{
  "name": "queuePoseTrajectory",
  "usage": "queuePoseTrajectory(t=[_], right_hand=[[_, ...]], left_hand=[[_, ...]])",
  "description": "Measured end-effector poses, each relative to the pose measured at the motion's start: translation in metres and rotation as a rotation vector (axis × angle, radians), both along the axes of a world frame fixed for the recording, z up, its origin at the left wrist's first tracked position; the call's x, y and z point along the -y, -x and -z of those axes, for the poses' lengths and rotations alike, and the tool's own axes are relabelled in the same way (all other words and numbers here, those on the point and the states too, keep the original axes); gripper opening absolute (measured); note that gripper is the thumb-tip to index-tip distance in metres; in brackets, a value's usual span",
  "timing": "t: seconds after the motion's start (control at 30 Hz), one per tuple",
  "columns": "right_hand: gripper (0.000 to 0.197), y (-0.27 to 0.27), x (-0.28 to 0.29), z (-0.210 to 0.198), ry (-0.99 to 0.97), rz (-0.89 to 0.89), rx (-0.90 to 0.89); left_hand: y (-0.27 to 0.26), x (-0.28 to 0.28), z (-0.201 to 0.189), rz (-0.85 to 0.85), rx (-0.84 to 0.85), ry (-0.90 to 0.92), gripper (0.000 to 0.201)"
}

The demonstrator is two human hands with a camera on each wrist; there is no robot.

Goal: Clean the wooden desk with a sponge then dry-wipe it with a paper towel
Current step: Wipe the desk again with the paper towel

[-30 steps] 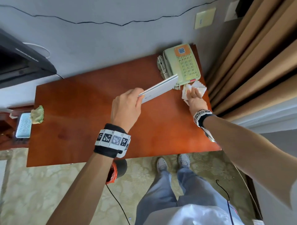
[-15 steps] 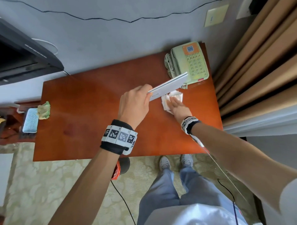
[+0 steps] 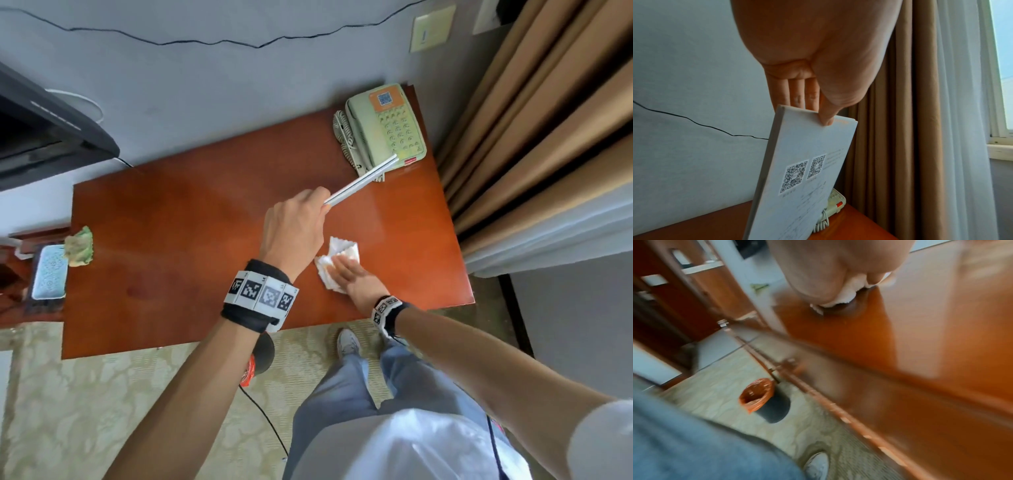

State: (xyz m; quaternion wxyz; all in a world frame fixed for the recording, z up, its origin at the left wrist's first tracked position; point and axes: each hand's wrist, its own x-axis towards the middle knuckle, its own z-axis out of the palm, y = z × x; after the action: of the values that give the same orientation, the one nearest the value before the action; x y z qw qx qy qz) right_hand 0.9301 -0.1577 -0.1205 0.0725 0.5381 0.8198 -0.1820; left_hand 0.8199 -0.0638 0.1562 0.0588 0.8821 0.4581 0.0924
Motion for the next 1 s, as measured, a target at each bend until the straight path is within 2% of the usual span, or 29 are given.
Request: queuePoseTrajectory(t=[0.07,0.17,0.2,0.27,0.33,0.43,0.53,0.67,0.73,0.8,0.9,1.0], right_hand=[[0.085,0.029,0.023,-0.001,0.059,-0.075,-0.049],[0.088,-0.001,0.038,-0.004,0.027,-0.098,-0.062],[0.089,-0.024,0.037,-0.005,0.017,-0.051,-0.061],[0.08,-0.081,0.027,-0.012,-0.037,0.177,-0.12],[0.07,-0.133,0.017,-0.02,-0.067,0.373,-0.09],[0.068,-0.171,0.023,-0.017,-0.067,0.449,-0.075],[0.074,-0.166,0.052,0.002,-0.011,0.371,-0.047],[0.102,-0.155,0.117,0.009,0.058,0.071,-0.041],[0.107,-0.169,0.132,0.002,0.05,0.061,-0.042],[0.116,-0.189,0.134,0.001,0.049,0.208,-0.05],[0.127,-0.21,0.131,-0.004,0.094,0.67,-0.166],[0.114,-0.219,0.121,-0.015,0.021,0.914,-0.211]], left_hand=[[-0.003,0.005,0.001,0.04,-0.016,0.007,0.009],[-0.003,0.013,0.007,0.086,-0.024,0.022,0.01],[-0.003,0.015,0.01,0.097,-0.017,0.023,0.009],[-0.004,0.02,0.016,0.119,-0.002,0.022,0.01],[-0.006,0.029,0.023,0.15,-0.006,0.017,0.012],[-0.011,0.042,0.035,0.228,-0.035,0.044,0.014],[-0.017,0.052,0.047,0.283,-0.086,0.072,0.014],[-0.031,0.066,0.074,0.35,-0.221,0.164,0.03],[-0.04,0.079,0.092,0.376,-0.343,0.217,0.036],[-0.045,0.095,0.112,0.429,-0.47,0.234,0.037],[-0.043,0.119,0.152,0.494,-0.634,0.204,0.044],[-0.035,0.126,0.18,0.442,-0.634,0.24,0.047]])
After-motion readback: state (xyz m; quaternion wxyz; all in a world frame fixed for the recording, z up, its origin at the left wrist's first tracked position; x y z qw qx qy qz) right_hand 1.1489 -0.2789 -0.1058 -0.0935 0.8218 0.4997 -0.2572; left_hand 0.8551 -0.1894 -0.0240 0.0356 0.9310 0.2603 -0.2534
